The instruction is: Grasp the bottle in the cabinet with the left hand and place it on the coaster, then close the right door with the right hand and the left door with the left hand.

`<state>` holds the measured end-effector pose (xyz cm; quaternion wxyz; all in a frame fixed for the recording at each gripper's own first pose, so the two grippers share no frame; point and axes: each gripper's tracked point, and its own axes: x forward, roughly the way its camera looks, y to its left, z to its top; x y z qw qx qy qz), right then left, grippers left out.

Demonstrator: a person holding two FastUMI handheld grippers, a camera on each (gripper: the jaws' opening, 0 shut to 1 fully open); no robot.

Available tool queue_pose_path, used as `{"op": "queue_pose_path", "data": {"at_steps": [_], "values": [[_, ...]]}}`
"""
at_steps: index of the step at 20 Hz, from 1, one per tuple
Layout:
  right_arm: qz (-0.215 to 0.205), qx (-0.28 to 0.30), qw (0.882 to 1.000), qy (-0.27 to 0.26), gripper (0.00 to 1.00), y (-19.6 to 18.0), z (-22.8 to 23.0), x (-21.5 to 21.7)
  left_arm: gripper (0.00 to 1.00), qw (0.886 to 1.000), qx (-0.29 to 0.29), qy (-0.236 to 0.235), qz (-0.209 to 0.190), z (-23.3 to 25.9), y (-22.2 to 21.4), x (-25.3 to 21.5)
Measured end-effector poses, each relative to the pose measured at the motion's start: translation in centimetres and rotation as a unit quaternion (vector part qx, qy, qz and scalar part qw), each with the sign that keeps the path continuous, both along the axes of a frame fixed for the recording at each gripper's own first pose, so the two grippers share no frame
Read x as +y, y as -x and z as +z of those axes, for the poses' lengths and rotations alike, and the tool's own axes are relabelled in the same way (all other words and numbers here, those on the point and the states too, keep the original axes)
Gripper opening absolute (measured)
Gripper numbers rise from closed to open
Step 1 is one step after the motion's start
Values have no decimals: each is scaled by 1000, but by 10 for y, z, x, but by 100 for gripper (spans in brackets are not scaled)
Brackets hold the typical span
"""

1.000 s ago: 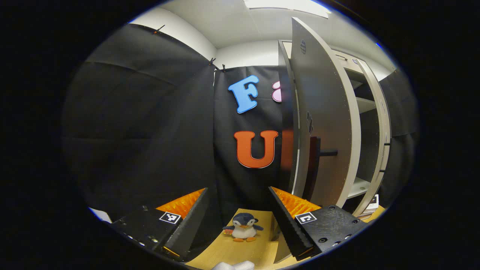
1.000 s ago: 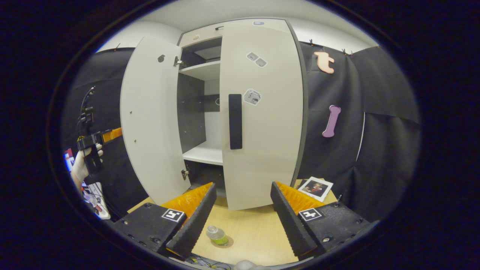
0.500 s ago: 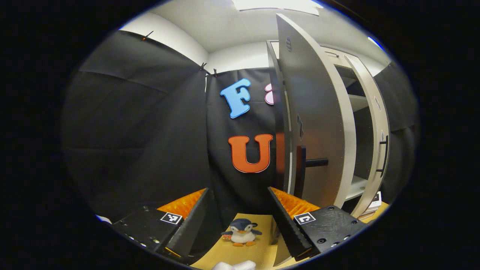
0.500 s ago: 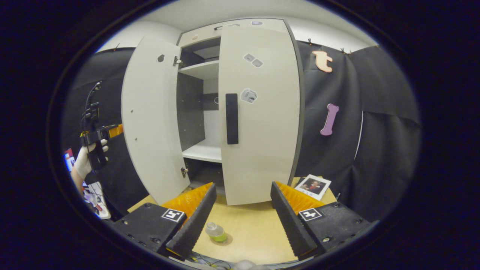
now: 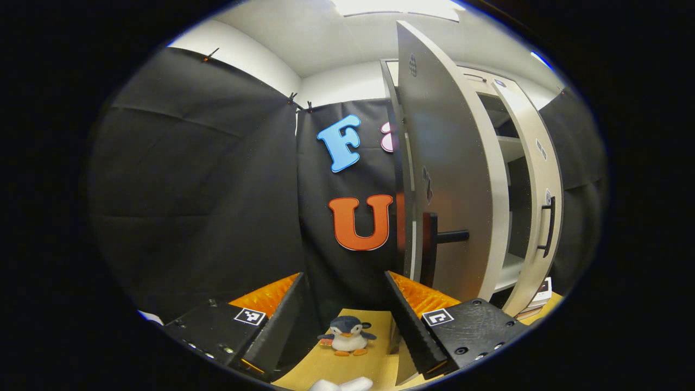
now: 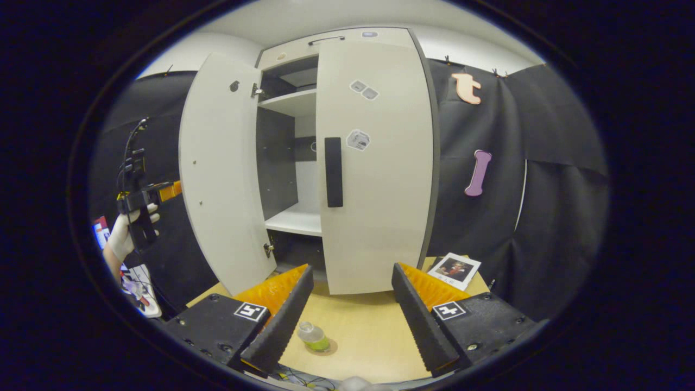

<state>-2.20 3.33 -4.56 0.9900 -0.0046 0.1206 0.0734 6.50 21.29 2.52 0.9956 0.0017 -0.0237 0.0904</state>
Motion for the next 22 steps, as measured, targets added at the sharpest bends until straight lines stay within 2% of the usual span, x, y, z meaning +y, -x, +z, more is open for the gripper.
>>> {"op": "queue_pose_path", "data": {"at_steps": [19,20,21,22], "values": [[-21,-2,1000,-4,94,2,5,-24,89,992,7,30,-121,2,-20,-118],[-23,-2,1000,-5,94,2,5,-25,94,991,7,32,-126,2,-24,-124],[-25,-3,1000,-7,94,4,7,-28,90,990,6,35,-135,3,-27,-132],[-27,-4,1000,-7,94,4,8,-30,92,990,5,39,-136,5,-28,-137]]}}
